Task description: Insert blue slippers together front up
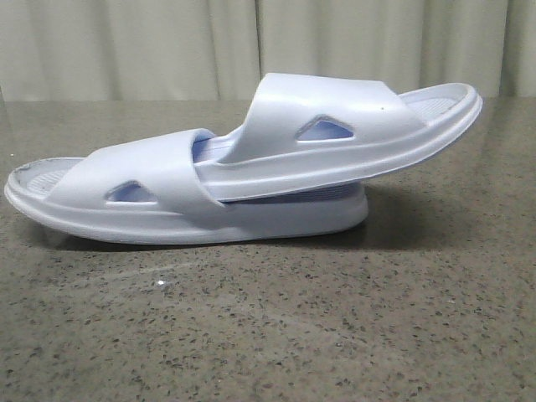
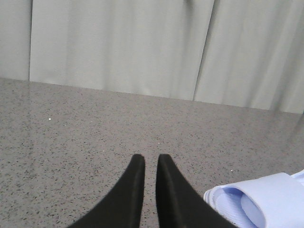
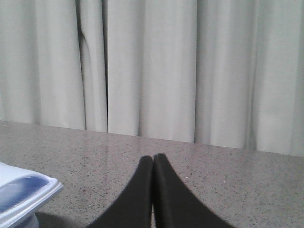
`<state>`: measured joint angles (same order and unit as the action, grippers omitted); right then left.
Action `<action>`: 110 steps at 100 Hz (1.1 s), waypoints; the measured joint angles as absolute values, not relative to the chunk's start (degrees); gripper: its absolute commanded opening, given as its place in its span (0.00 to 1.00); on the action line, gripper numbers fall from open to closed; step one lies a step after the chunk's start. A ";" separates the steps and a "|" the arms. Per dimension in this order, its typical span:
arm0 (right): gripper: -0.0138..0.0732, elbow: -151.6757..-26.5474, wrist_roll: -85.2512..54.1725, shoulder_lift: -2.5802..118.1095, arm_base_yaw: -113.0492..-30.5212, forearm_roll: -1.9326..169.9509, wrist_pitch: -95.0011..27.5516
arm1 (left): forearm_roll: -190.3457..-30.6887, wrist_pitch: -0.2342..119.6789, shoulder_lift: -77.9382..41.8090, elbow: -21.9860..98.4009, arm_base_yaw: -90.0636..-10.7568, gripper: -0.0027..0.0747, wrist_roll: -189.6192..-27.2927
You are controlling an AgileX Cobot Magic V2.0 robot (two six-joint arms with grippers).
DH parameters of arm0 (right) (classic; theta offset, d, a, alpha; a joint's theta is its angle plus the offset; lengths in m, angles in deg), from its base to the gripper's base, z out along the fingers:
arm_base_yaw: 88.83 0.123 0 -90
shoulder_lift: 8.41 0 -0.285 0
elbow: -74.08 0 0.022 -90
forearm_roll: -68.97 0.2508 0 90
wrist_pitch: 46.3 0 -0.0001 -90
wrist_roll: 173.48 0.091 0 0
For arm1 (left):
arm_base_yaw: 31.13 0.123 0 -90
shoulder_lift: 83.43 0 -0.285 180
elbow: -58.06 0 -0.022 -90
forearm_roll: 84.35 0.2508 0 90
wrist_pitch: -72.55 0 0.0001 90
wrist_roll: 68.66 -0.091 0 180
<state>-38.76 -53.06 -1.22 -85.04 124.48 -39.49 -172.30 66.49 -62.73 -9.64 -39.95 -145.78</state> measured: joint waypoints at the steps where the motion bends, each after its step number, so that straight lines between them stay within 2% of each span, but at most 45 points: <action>1: 0.04 -38.76 -53.06 -1.22 -85.04 124.48 -39.49 | -172.30 66.49 -62.73 -9.64 -39.95 0.06 -145.78; 18: 0.04 -38.76 -53.06 -1.22 -85.04 124.48 -39.49 | -170.66 67.30 -62.85 -9.90 -39.95 0.06 -145.78; 32: 0.04 -38.76 -53.06 -1.22 -85.04 124.48 -39.49 | -156.14 65.55 -64.05 -10.02 -39.95 0.06 -140.99; 44: 0.04 -38.76 -53.06 -1.22 -85.04 124.48 -39.49 | -137.33 62.82 -65.59 -10.53 -39.95 0.06 -125.53; 63: 0.04 -38.76 -53.06 -1.22 -85.04 124.48 -39.49 | -107.57 60.67 -68.80 -13.70 -39.95 0.06 -90.37; 77: 0.04 -38.76 -53.06 -1.22 -85.04 124.60 -39.49 | -92.49 60.54 -71.62 -15.96 -39.95 0.06 -73.10; 110: 0.04 -38.76 -53.06 -1.22 -85.04 124.60 -39.49 | -84.80 64.94 -75.90 -19.20 -39.95 0.06 -66.57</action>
<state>-38.76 -53.06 -1.22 -85.04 124.60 -39.49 -84.80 64.94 -75.90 -19.20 -39.95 -66.57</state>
